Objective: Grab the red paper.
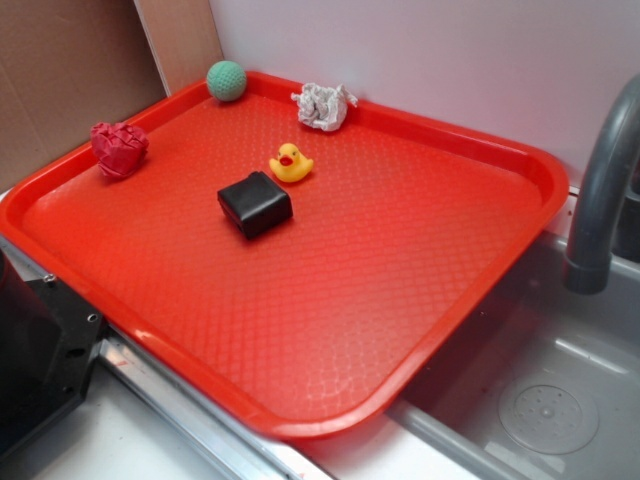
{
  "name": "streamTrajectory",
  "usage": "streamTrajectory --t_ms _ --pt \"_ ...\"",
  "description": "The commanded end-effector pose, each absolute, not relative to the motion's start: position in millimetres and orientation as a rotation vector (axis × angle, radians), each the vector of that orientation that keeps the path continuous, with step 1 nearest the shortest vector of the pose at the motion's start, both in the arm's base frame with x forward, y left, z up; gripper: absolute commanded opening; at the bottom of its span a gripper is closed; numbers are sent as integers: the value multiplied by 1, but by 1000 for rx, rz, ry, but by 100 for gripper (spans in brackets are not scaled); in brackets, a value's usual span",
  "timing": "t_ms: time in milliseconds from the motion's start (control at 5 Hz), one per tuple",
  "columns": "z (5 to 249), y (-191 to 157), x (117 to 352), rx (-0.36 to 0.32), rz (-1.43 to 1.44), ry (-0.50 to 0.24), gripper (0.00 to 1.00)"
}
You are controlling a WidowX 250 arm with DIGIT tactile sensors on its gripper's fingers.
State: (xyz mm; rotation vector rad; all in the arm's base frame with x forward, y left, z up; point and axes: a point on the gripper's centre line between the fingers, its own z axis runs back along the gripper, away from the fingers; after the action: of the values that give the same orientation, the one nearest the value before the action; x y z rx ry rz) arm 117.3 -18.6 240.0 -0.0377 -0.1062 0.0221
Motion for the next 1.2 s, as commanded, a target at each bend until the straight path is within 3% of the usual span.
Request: streamTrajectory --t_ms 0,200,400,800,1000 --pt "244 -19 119 -38 22 -120 100" --pt "194 29 153 0 271 -95 100" --pt "160 57 172 31 423 -81 100" --pt "133 68 183 83 577 -171 100" --pt "128 84 187 59 689 -181 100"
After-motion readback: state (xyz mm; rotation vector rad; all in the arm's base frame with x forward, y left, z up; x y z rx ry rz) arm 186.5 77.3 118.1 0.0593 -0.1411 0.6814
